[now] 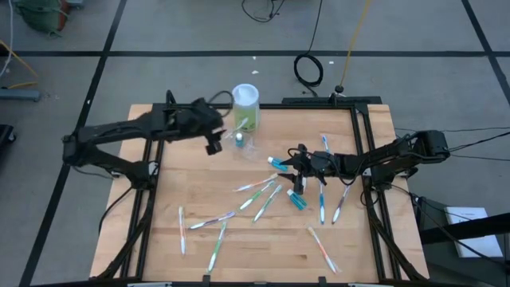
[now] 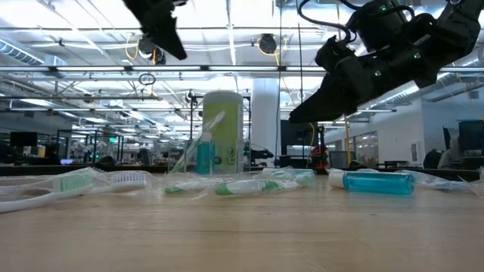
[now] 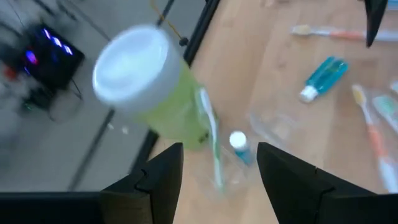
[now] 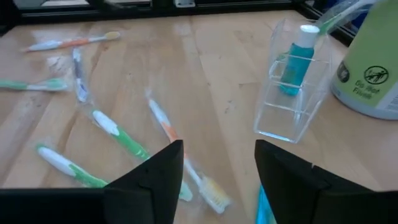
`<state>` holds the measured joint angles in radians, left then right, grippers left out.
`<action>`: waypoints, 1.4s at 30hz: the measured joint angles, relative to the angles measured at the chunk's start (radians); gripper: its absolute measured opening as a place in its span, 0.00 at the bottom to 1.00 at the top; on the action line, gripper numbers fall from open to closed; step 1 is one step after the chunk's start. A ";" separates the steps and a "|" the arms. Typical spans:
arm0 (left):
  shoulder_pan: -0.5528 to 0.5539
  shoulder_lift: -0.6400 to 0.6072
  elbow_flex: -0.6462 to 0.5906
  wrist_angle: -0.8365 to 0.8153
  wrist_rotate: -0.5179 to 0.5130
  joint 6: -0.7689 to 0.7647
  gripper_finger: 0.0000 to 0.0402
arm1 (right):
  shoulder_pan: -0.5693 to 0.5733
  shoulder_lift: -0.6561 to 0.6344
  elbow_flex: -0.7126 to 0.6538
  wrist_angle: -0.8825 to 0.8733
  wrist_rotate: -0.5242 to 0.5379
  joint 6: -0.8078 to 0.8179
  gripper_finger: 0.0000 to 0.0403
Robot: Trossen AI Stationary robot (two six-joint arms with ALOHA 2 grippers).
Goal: Pick & Place toothbrushing station
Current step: Put the orange toothbrush into the right of the transparent organizer
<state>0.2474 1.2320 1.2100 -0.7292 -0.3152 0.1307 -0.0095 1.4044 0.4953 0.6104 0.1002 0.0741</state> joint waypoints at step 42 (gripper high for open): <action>-0.001 -0.173 -0.556 0.521 0.112 -0.157 0.53 | -0.194 0.115 0.063 -0.616 0.326 0.545 0.28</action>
<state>0.2462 1.0588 0.6544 -0.2081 -0.2028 -0.0265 -0.2035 1.5196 0.5583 -0.0060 0.4263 0.6193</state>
